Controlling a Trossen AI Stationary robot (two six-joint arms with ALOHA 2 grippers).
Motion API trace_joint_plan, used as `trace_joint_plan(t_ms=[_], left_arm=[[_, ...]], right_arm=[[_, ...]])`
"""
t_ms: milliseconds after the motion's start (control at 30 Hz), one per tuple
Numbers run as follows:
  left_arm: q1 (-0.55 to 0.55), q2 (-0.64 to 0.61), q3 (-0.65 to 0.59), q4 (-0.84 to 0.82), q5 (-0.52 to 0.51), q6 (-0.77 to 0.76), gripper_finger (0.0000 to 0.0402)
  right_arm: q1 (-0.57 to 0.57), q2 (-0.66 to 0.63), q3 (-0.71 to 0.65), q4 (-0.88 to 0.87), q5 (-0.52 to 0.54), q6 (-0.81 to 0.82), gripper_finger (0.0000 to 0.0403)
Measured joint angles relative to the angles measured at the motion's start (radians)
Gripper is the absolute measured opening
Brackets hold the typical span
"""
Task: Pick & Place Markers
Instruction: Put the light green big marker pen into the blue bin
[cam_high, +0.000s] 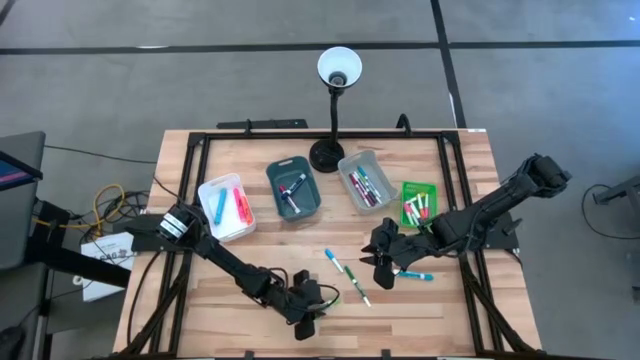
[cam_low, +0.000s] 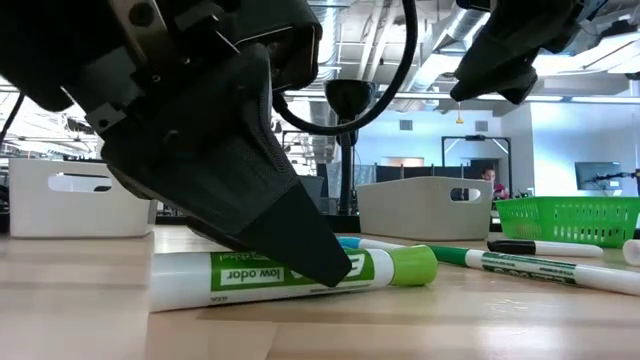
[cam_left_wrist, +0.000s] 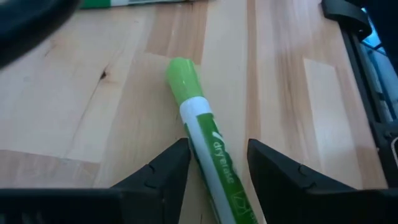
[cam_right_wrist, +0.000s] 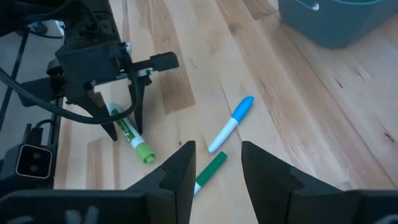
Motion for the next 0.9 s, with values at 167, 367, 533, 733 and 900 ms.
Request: trace_joint_plan(t_ms=[167,367,533,733,900], left_arm=[[0.004,-0.002,-0.002,-0.02,-0.025,0.002,0.0122],[0.021,-0.008,-0.002,-0.046,-0.035,-0.006,0.006],[0.046,-0.062,-0.01,-0.102,-0.063,0.008,0.006],[0.102,-0.279,-0.006,-0.35,-0.202,0.014,0.0069],[0.222,-0.48,-0.007,-0.581,-0.248,0.015,0.0066]], right_arm=[[0.001,-0.002,0.0,0.011,0.0,0.0,0.0118],[0.0,-0.002,0.0,0.01,0.0,0.0,0.0118],[0.0,-0.003,0.0,0.01,0.0,0.0,0.0118],[0.0,-0.003,0.0,0.01,0.0,0.0,0.0118],[0.0,-0.003,0.0,0.01,0.0,0.0,0.0118]])
